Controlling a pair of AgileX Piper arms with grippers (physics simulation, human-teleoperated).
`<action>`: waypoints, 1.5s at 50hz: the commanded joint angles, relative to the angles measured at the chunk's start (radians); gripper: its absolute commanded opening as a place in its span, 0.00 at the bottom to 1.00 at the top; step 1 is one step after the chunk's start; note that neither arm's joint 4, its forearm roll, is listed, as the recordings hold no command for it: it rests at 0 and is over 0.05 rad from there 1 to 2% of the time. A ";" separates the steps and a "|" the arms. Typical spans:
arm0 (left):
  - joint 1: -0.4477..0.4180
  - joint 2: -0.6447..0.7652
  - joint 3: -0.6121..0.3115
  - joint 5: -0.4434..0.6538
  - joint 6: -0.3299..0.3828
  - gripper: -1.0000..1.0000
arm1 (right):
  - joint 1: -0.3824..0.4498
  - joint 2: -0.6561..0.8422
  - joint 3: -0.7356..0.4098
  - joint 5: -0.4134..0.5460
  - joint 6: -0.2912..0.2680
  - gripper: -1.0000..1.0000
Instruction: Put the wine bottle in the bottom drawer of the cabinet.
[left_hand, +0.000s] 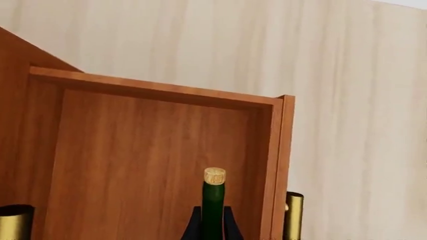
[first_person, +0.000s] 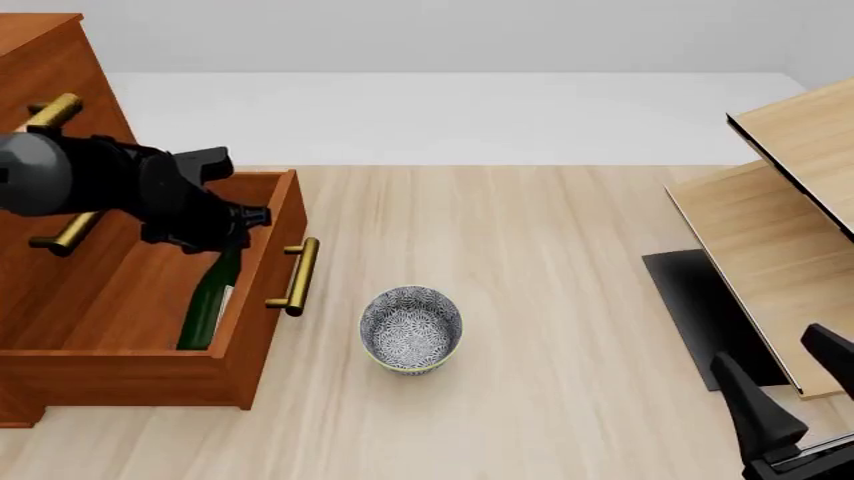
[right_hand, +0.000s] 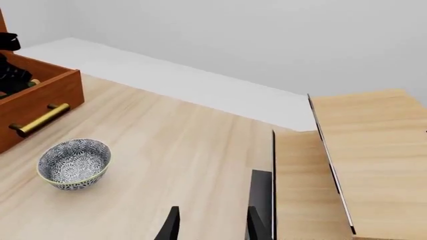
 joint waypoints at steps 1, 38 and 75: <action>-0.040 -0.008 0.038 -0.008 -0.024 0.00 | 0.003 0.000 0.000 0.001 0.000 1.00; -0.054 -0.037 0.049 0.000 -0.037 1.00 | 0.009 0.000 0.000 0.000 -0.001 1.00; 0.021 -0.176 -0.110 0.243 0.054 1.00 | 0.023 -0.002 0.000 -0.020 0.000 1.00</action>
